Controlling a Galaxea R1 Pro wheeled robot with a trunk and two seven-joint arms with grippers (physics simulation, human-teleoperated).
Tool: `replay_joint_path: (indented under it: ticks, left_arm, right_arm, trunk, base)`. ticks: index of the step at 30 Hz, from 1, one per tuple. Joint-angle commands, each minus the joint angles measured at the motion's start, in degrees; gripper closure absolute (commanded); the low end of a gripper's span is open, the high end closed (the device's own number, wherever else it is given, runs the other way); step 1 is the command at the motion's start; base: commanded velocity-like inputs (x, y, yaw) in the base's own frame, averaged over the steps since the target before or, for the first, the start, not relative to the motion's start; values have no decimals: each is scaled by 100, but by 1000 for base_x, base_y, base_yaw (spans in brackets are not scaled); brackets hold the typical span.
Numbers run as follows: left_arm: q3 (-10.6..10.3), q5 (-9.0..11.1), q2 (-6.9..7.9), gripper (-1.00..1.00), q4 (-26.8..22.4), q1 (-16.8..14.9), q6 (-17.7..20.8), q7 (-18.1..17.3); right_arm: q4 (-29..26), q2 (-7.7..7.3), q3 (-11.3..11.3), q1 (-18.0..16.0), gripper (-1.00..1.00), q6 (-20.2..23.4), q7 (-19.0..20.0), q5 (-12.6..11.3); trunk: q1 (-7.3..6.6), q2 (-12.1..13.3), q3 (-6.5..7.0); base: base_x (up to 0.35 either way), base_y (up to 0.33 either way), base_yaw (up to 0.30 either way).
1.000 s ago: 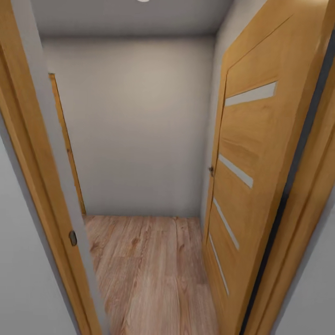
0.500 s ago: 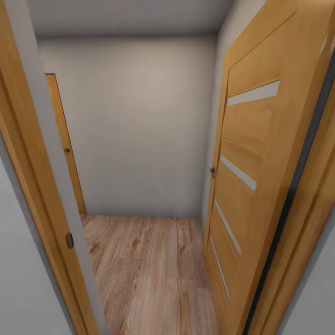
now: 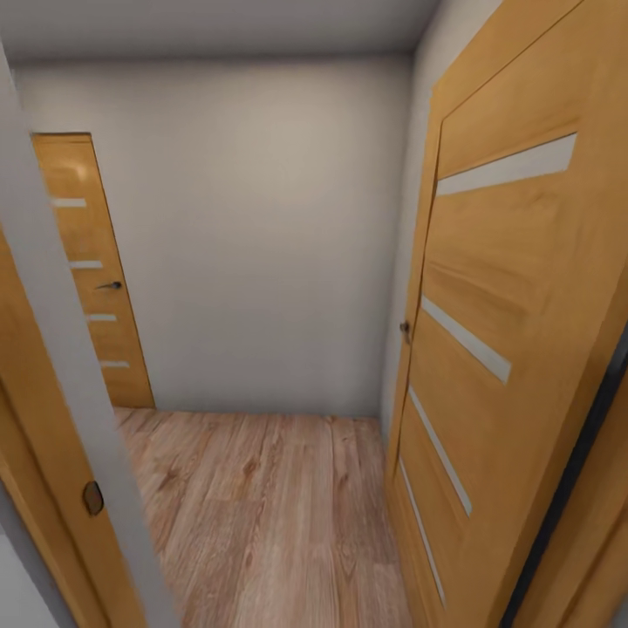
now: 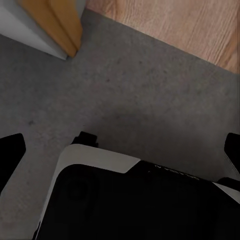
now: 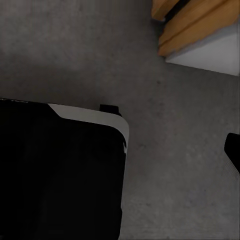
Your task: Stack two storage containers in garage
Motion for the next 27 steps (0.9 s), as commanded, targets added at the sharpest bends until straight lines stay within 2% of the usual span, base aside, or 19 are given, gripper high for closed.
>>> replay_joint_path:
  ticks: [1, 27]
  left_arm:
    - [-49, 44, -1, -100, 2, -4, -15, 19]
    - [-49, 44, 1, -100, 2, -4, -24, 19]
  right_arm:
    - [18, 4, 42, -9, -100, -29, -24, -15]
    - [18, 6, 41, -9, -100, -25, -26, -23]
  trunk:
    - [5, -8, -10]
    - [5, -8, -10]
  base:
    - [321, 0, 0]
    - [322, 0, 0]
